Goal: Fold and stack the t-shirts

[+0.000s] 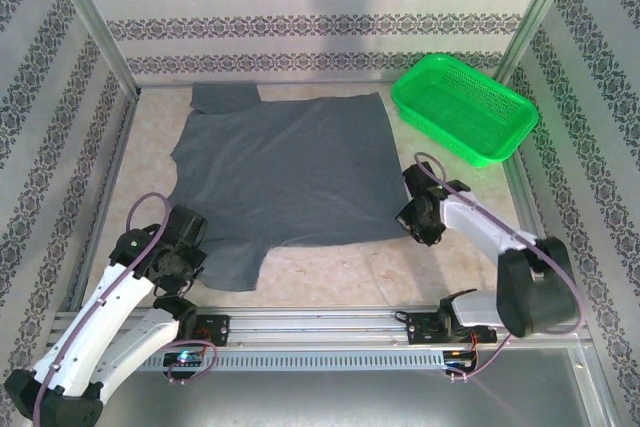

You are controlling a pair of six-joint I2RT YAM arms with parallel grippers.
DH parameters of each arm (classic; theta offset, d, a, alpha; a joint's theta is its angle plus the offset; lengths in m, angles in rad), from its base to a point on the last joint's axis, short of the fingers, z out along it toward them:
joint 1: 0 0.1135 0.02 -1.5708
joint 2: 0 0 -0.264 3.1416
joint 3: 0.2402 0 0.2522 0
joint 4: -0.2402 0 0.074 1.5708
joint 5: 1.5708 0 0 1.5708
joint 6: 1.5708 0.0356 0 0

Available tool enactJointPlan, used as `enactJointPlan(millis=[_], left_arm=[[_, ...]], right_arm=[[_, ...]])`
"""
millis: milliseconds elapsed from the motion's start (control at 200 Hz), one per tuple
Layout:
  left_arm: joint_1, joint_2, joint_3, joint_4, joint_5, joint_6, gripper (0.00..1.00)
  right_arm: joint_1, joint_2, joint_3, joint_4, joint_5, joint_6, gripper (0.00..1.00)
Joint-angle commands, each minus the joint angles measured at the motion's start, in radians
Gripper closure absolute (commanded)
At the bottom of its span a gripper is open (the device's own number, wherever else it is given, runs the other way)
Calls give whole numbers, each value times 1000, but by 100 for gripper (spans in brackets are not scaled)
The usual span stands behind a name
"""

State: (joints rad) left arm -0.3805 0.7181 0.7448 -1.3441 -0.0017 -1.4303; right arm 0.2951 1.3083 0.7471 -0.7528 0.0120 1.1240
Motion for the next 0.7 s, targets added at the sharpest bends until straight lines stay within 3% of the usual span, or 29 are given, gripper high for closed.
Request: enactJointPlan(millis=[0,155,295,694], left_arm=[[-13,-23,6,-81,-4,-26,100],[-13,32,22,24,-7,35,100],[5,153,130,161,-69,112,100],[252,577,452,425,20,423,100]], right_arm=[[23,-104,-61,-127,71,7,100],[28,-118,-90,-46,31,-7,100],[24,-16,22,-40,12,-48,100],[-112,186,292,-7,-106,-7,100]])
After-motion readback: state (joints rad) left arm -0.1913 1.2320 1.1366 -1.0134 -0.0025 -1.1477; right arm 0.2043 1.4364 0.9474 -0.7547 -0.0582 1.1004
